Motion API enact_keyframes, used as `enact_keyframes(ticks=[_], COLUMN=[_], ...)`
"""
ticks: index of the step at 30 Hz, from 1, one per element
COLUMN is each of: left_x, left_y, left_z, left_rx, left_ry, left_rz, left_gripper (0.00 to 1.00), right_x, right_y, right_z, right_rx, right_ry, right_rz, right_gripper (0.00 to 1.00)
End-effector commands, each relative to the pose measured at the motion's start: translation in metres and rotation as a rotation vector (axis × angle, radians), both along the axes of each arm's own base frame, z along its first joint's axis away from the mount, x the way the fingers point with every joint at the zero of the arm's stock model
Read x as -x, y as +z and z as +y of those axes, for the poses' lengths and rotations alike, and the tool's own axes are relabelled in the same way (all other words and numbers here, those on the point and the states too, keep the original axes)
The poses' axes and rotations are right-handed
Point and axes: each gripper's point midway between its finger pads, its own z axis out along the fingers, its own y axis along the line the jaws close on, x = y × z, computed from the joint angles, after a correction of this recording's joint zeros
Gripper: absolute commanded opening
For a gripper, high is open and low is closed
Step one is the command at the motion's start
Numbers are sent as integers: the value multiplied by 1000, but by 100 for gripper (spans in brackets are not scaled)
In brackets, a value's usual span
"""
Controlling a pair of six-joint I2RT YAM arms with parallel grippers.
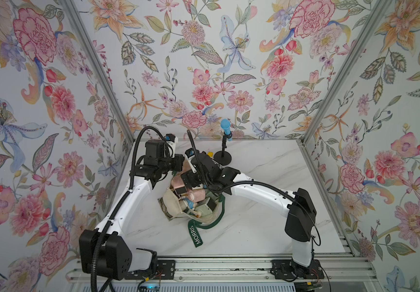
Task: Take out the pencil sharpeners from the tote bags
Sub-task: Pick up the pencil sharpener from the canvas bag.
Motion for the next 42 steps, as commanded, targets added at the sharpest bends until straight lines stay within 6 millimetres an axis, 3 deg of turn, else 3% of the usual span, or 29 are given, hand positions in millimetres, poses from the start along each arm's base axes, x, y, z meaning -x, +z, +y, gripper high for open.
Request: enact_keyframes(ticks=[1,5,11,16,25,30,33,37,42], left_x=[6,6,5,5,6,6,6,6,6], left_y=[6,7,6,5,4,4,3,4,4], left_z=[3,3,3,4,3,2,3,3,2], left_rx=[8,9,8,7,6,8,7,8,11], left_ry=[9,9,10,13,11,6,9,8,4], left_rz=[-15,-17,-14,-11,-8,-8,-7,-6,-5], left_gripper=[0,0,0,0,0,0,0,0,0], right_x=[10,30,58,75,63,38,27,16,20], right_y=[-8,-7,7,0,-13,-11,-10,-17,-35], right_z=[-4,-6,-25,-27,-27,-28,-28,-29,-29], right_rx=[101,101,97,98,145,167,171,215,256], right_ry=[60,229,433,574,592,528,516,509,556], right_rz=[5,51,35,54,90,55,49,45,114], right_gripper=[94,92,93,93,84,83,85,97,95])
